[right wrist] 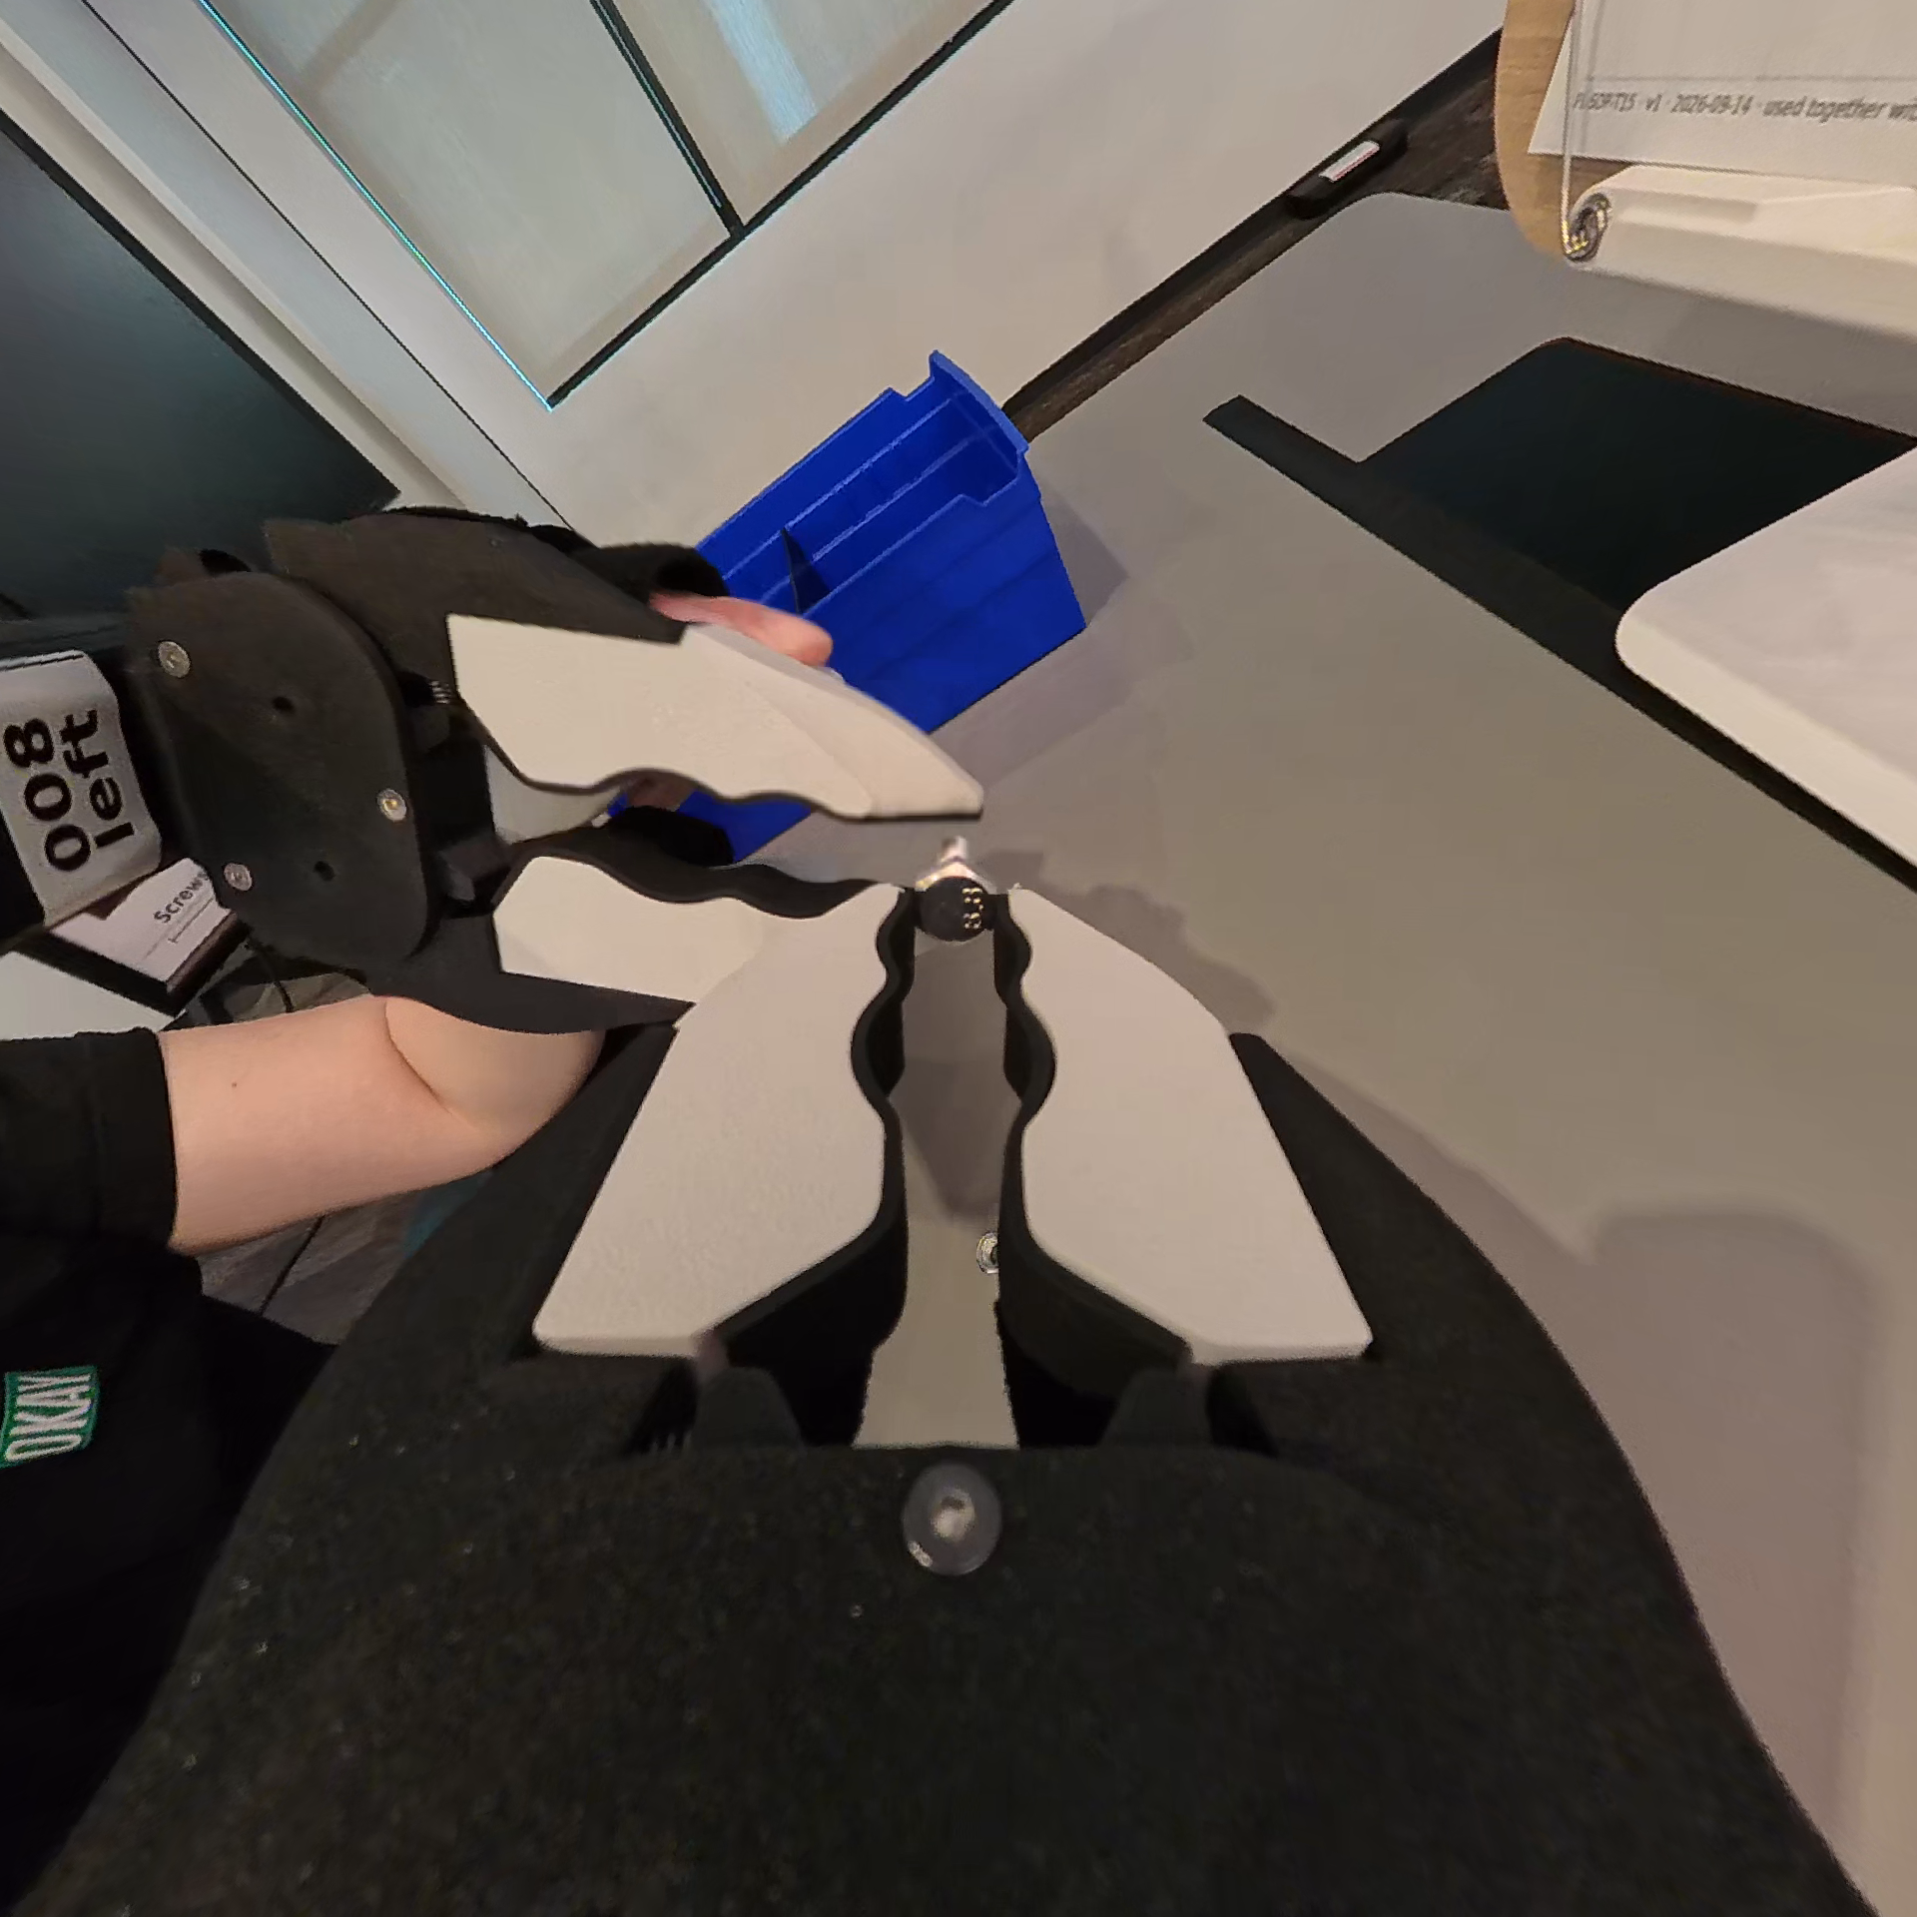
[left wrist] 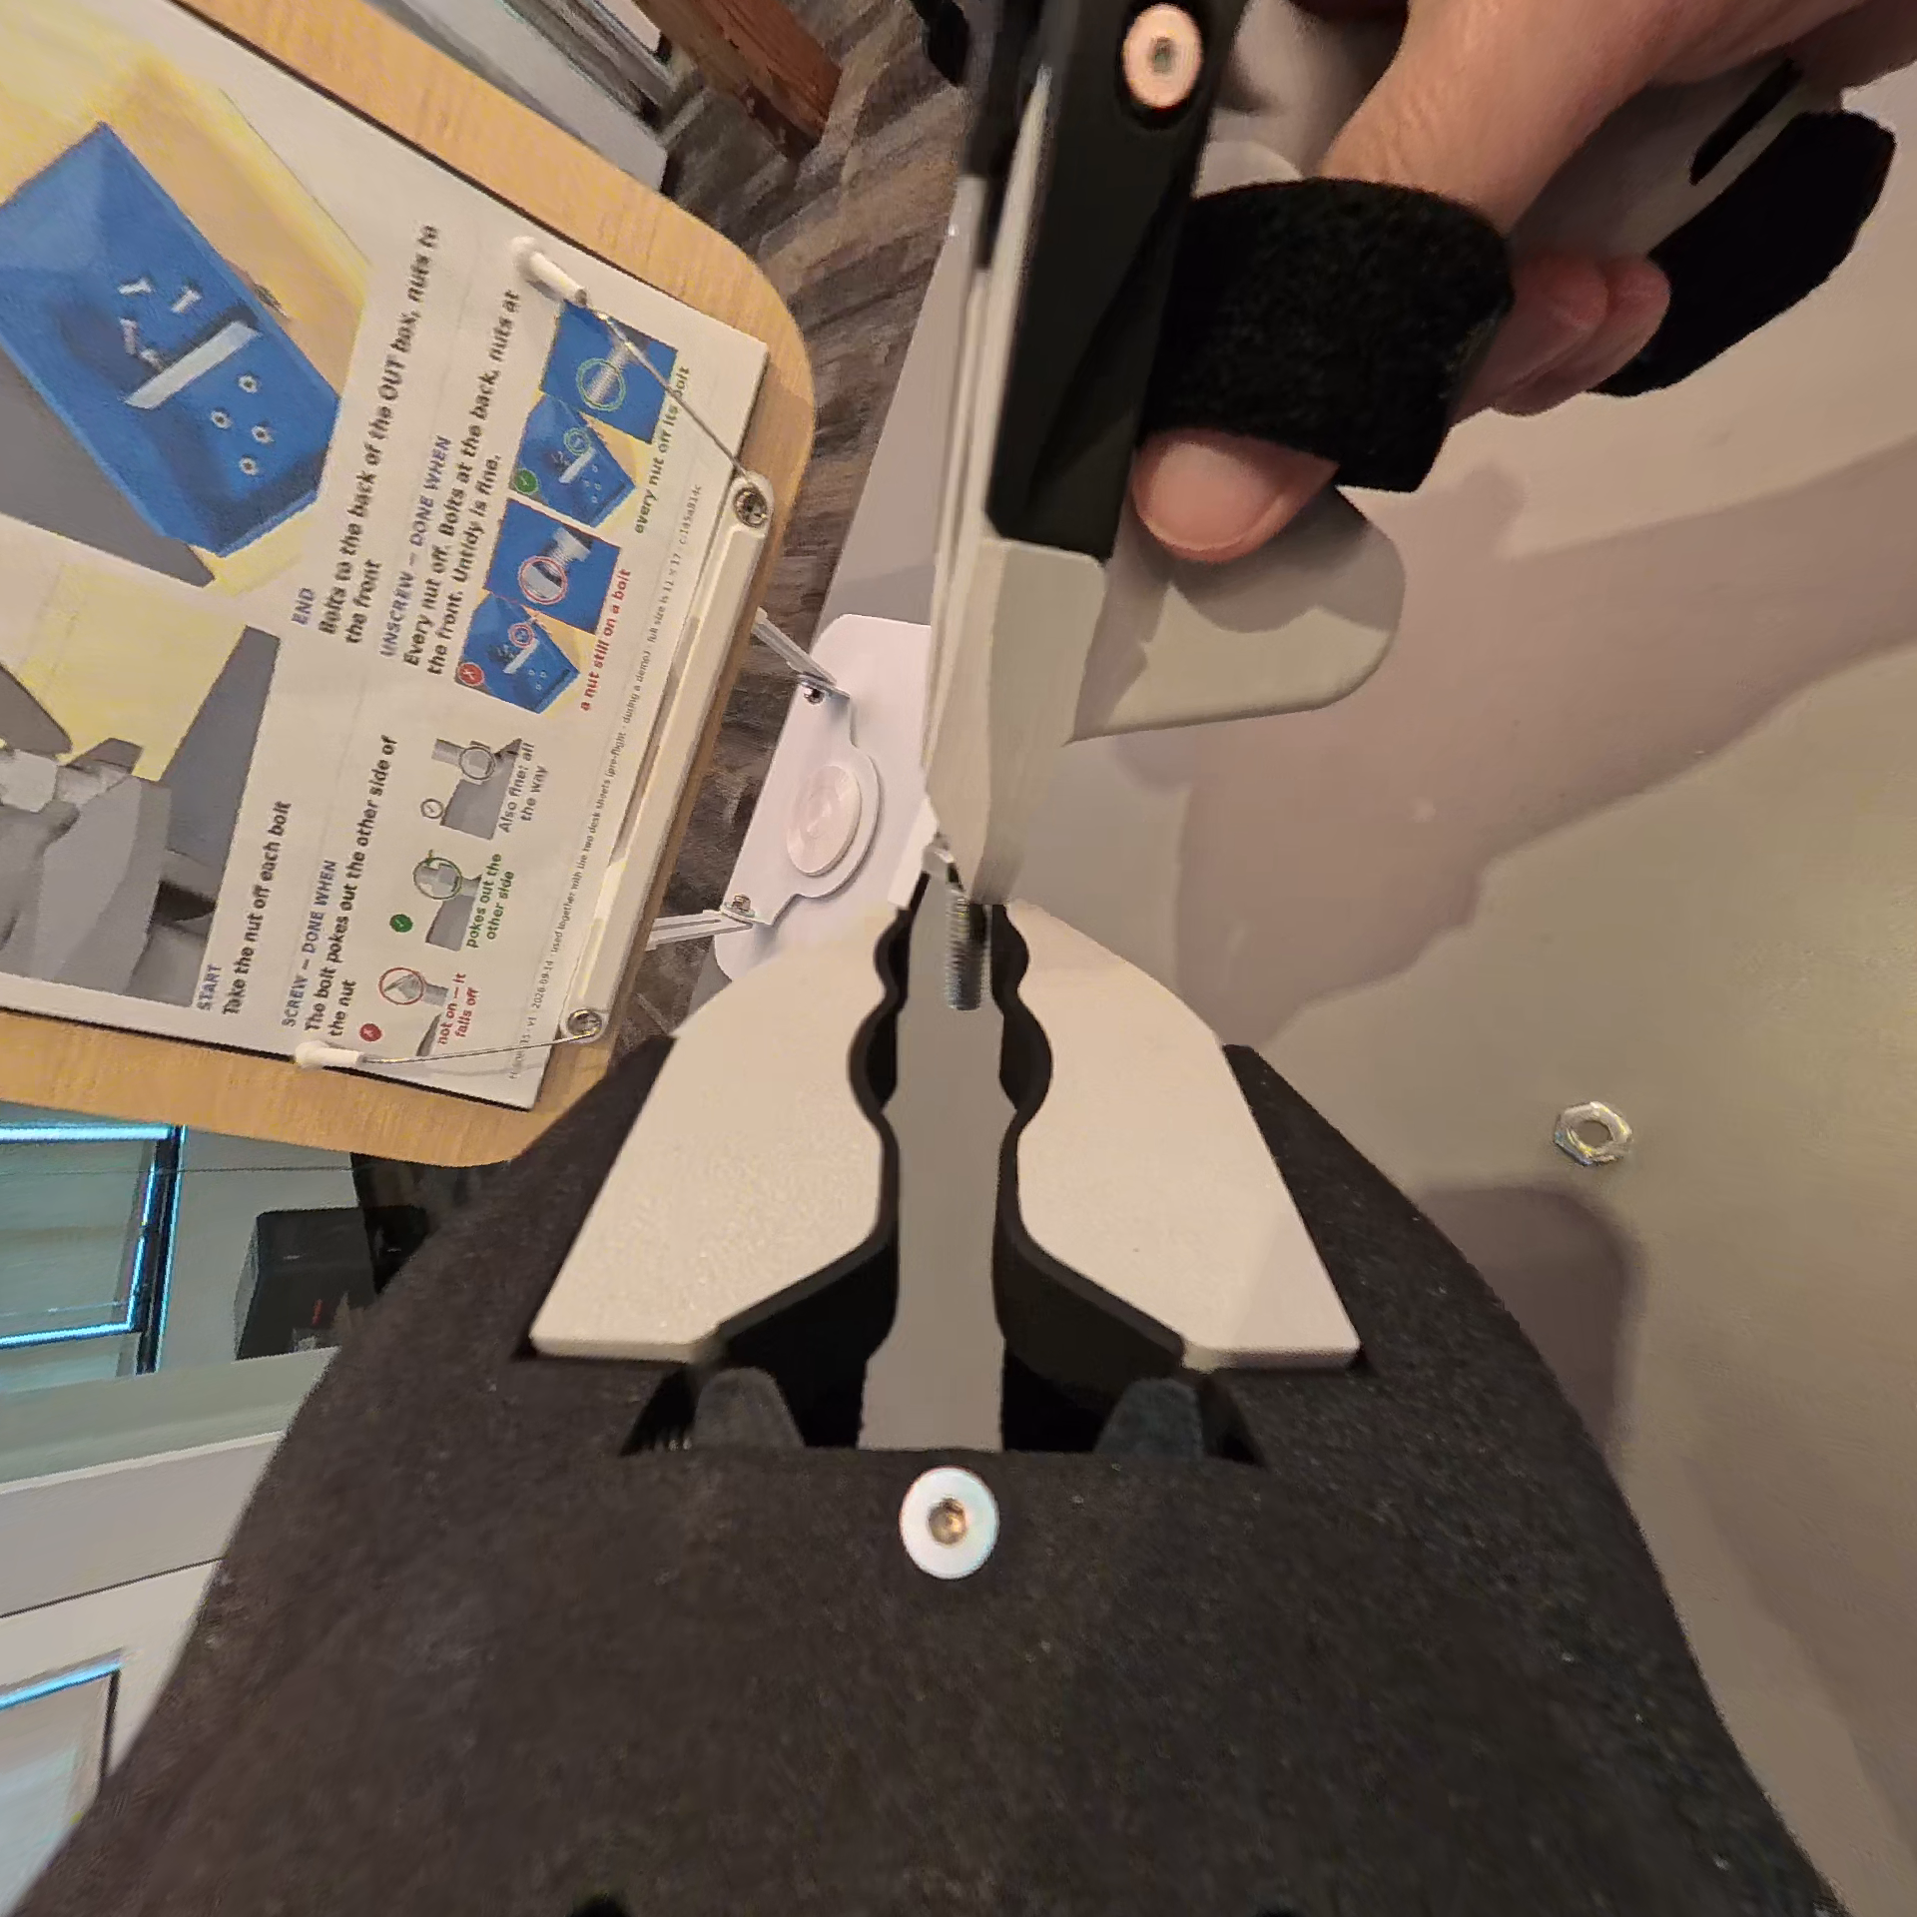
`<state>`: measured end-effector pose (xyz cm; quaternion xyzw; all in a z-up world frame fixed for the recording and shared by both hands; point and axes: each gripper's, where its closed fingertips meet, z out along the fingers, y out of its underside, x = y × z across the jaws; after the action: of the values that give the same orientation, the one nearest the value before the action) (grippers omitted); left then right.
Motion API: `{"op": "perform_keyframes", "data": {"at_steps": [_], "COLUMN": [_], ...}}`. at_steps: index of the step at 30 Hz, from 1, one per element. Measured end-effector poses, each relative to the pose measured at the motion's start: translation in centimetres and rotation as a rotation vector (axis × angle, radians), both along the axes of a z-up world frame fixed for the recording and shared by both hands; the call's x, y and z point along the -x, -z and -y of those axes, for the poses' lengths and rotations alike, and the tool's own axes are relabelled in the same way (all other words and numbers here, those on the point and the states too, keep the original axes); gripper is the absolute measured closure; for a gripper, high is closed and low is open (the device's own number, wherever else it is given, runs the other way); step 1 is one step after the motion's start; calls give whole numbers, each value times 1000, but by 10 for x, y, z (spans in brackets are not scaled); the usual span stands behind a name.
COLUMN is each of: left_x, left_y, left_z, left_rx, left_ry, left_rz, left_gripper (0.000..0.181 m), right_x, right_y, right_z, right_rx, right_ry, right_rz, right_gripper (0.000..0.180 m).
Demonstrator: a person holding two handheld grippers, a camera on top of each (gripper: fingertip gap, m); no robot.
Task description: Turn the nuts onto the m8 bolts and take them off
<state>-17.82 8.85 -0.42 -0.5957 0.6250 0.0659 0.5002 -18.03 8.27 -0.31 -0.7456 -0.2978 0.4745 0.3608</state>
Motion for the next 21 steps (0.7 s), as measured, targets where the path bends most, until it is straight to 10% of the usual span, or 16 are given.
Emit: {"op": "perform_keyframes", "data": {"at_steps": [9,21], "left_x": [16,12], "left_y": [-18,-103], "left_z": [-1,24], "left_rx": [78,466], "left_ry": [5,358], "left_rz": [137,987], "left_gripper": [151,155], "right_x": [-9,-43], "right_y": [-1,-101], "right_z": [-7,15], "right_rx": [-19,-306], "right_ry": [34,-18], "right_rz": [-29,-610], "right_gripper": [166,166]}}
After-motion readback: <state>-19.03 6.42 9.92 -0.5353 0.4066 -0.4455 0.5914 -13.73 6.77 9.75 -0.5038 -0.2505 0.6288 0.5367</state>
